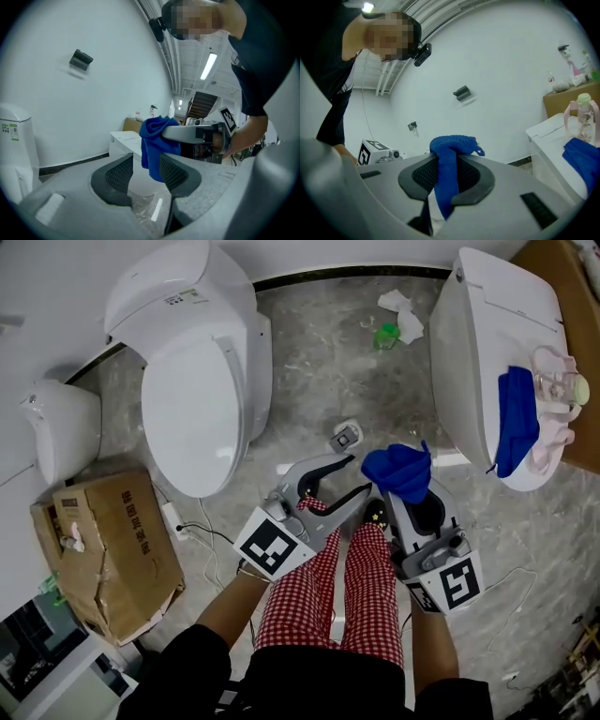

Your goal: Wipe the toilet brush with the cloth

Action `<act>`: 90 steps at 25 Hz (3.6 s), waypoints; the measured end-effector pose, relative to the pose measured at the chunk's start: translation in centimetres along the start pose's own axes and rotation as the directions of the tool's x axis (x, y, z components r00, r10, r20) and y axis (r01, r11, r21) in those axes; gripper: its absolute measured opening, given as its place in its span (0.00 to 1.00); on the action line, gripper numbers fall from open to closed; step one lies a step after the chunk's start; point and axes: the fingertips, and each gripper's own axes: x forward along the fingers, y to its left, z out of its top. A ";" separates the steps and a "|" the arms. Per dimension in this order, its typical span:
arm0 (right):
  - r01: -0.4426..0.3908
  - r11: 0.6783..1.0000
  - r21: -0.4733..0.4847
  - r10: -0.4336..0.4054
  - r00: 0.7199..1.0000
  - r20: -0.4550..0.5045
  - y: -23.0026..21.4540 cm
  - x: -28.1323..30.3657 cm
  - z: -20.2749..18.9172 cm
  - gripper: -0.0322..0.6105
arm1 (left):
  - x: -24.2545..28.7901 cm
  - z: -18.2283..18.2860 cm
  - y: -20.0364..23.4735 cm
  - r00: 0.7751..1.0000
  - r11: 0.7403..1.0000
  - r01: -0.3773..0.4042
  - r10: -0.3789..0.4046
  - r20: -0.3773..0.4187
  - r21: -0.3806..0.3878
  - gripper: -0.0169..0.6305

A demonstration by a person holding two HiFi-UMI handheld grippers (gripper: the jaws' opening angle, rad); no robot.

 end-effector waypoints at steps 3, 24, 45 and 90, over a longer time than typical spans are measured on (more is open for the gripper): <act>0.005 1.000 0.005 -0.005 1.000 -0.012 -0.4 0.2 -0.6 0.16 | 0.5 -0.4 0.2 1.000 1.000 0.002 -0.002 -0.004 -0.009 0.27; 0.029 0.999 0.027 -0.027 0.997 -0.067 -2.0 3.3 -4.4 0.16 | 1.3 -4.9 3.6 0.999 0.999 -0.017 0.016 -0.048 -0.032 0.28; 0.066 0.995 0.080 -0.058 0.993 -0.106 -3.9 3.8 -7.3 0.16 | 2.5 -10.2 6.1 0.987 0.999 -0.049 0.048 -0.154 -0.003 0.30; 0.117 0.987 0.108 -0.107 0.990 -0.095 -6.9 0.9 -9.5 0.16 | 6.7 -23.5 8.5 0.864 0.999 0.015 0.003 -0.504 0.031 0.37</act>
